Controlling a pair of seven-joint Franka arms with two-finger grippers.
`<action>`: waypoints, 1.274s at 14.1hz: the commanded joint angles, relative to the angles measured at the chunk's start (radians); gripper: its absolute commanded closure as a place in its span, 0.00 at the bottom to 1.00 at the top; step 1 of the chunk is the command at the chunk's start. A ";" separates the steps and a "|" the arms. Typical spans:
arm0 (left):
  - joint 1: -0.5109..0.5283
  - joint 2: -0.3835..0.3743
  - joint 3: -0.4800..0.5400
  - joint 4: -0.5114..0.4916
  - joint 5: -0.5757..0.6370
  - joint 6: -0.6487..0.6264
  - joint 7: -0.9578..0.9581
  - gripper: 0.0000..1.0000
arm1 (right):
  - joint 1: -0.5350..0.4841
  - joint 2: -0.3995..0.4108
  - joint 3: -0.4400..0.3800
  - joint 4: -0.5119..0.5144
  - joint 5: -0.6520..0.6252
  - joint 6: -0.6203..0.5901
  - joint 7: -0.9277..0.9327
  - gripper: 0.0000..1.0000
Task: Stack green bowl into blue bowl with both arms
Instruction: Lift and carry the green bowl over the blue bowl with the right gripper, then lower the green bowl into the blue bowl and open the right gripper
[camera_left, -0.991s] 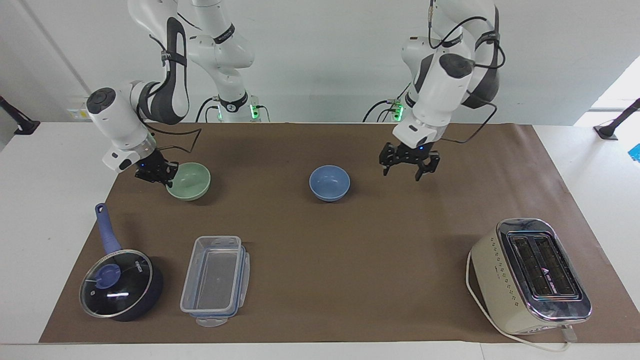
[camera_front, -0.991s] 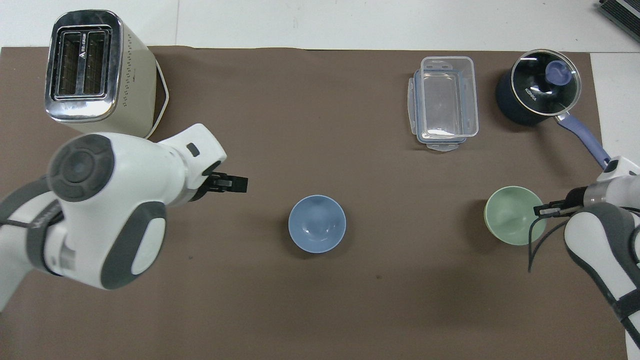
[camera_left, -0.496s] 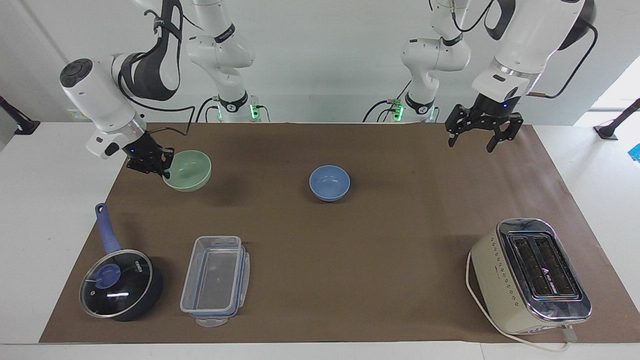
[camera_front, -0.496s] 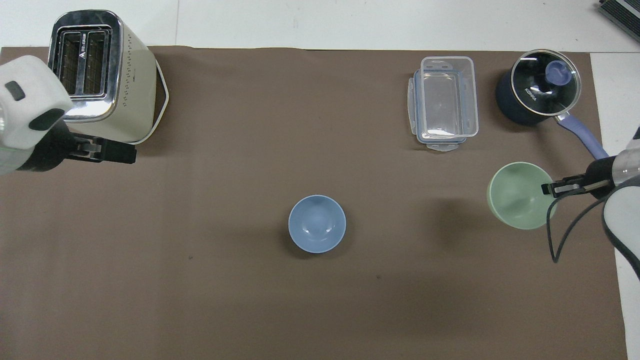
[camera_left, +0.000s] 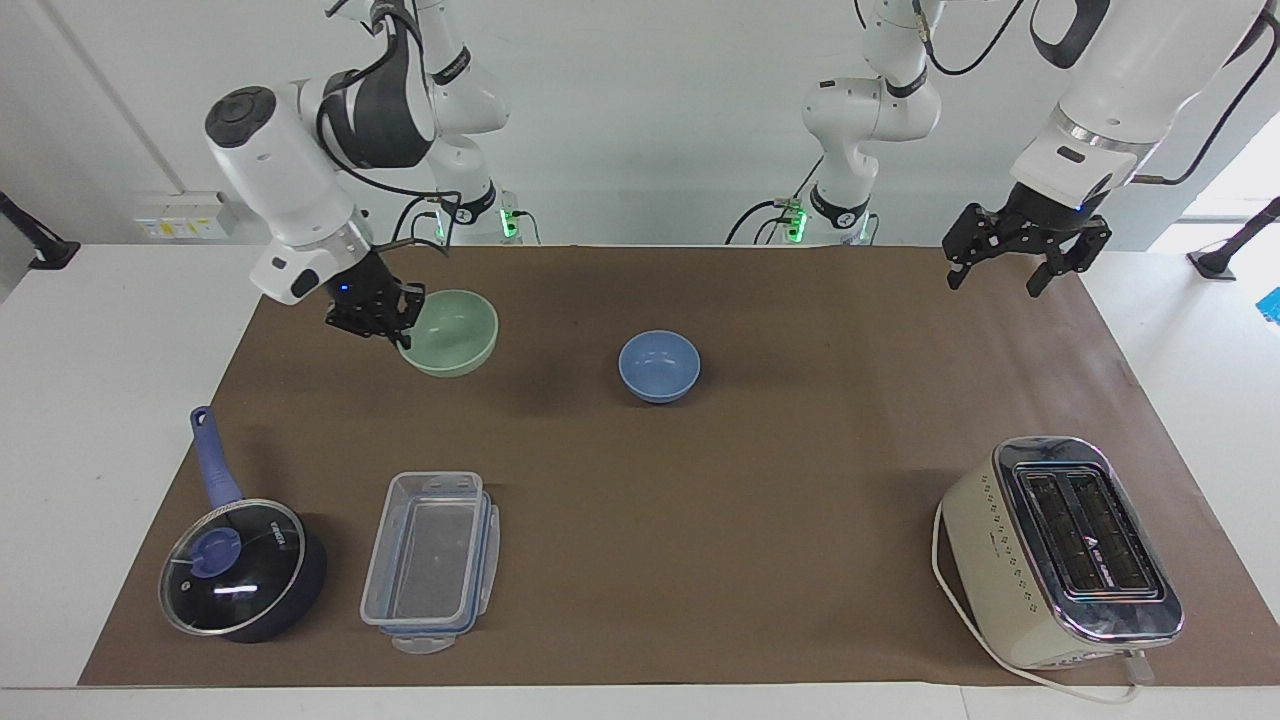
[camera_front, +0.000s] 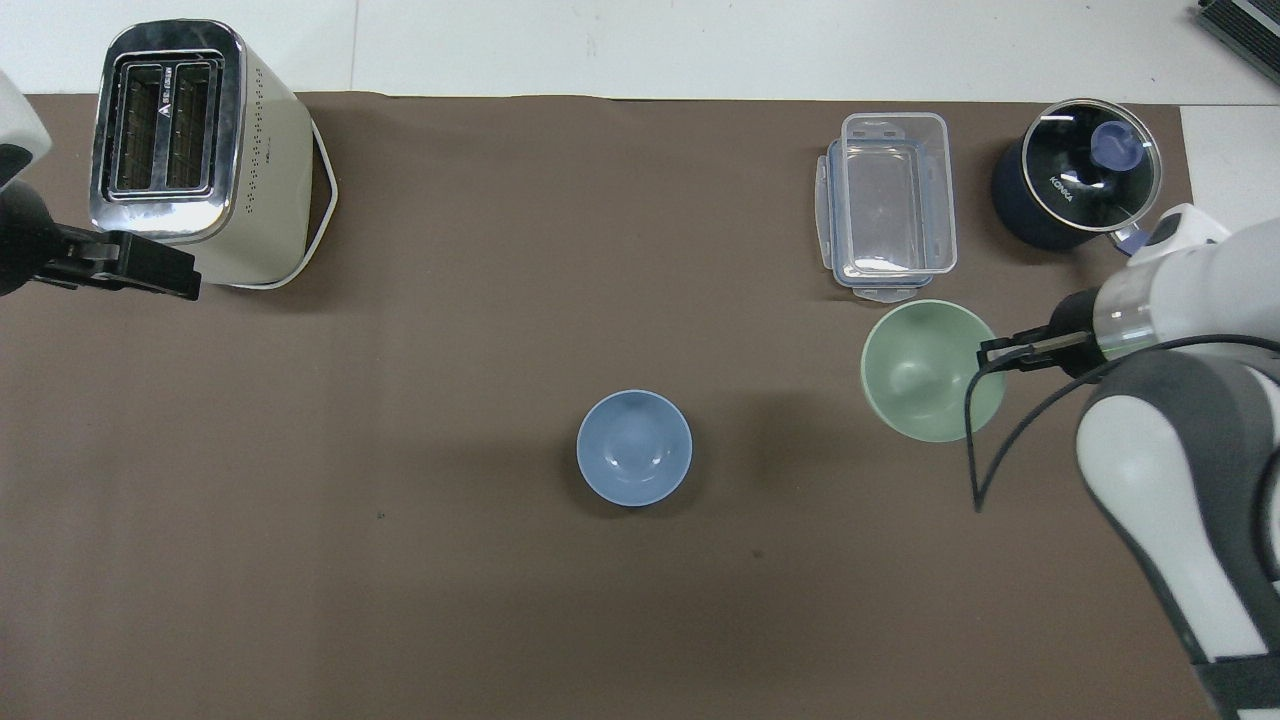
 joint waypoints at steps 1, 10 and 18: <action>0.012 -0.032 -0.010 -0.010 0.032 -0.080 0.029 0.00 | 0.088 0.003 0.005 0.007 0.014 0.008 0.166 1.00; 0.013 -0.050 -0.012 -0.035 0.024 -0.084 0.042 0.00 | 0.400 0.112 0.007 -0.045 0.014 0.227 0.582 1.00; 0.009 -0.050 -0.012 -0.034 0.021 -0.085 0.040 0.00 | 0.446 0.118 0.008 -0.137 0.016 0.316 0.579 1.00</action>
